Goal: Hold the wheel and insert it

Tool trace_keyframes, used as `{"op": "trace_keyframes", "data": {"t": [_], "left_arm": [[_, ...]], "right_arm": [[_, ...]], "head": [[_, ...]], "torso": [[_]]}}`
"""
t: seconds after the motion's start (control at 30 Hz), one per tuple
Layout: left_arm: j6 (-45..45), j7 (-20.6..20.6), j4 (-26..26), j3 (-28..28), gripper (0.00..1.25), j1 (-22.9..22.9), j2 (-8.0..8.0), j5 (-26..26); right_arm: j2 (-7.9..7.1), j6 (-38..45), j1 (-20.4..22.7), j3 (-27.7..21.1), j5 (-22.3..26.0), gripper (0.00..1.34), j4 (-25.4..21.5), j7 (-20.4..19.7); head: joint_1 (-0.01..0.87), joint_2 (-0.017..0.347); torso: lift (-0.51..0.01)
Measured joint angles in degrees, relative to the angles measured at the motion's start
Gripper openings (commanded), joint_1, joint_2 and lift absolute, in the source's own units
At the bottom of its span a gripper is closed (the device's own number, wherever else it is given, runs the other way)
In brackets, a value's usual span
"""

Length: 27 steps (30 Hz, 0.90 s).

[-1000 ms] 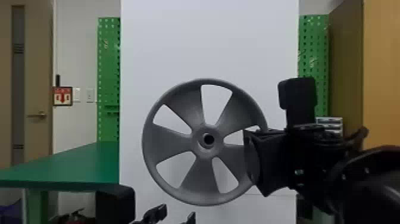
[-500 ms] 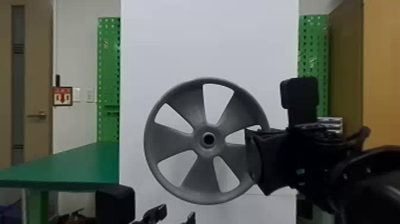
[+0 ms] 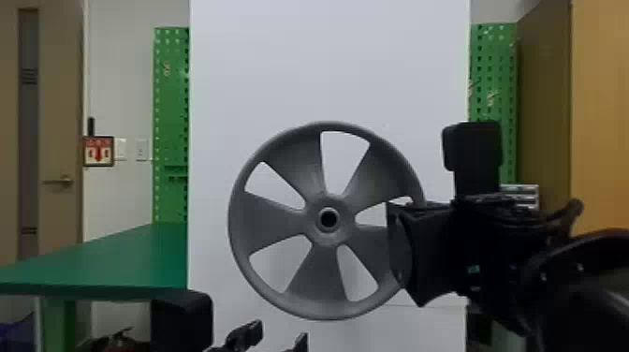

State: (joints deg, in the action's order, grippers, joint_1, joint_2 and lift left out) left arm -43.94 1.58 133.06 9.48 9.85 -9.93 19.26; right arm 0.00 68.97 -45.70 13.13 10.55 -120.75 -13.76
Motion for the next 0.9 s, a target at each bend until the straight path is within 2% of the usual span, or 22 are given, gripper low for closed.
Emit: {"op": "trace_keyframes", "data": {"t": [0.4, 0.9], "left_arm": [[0.0, 0.0, 0.0, 0.0, 0.72, 0.0, 0.00, 0.0], [0.0, 0.0, 0.0, 0.1, 0.72, 0.0, 0.00, -0.1]], "right_arm": [[0.00, -0.9, -0.2, 0.1, 0.0, 0.21, 1.6, 0.0], [0.00, -6.1, -1.8, 0.2, 0.0, 0.21, 8.5, 0.0]], "head": [[0.005, 0.107], [0.005, 0.107]], "torso": [[-0.479], [-0.479]]}}
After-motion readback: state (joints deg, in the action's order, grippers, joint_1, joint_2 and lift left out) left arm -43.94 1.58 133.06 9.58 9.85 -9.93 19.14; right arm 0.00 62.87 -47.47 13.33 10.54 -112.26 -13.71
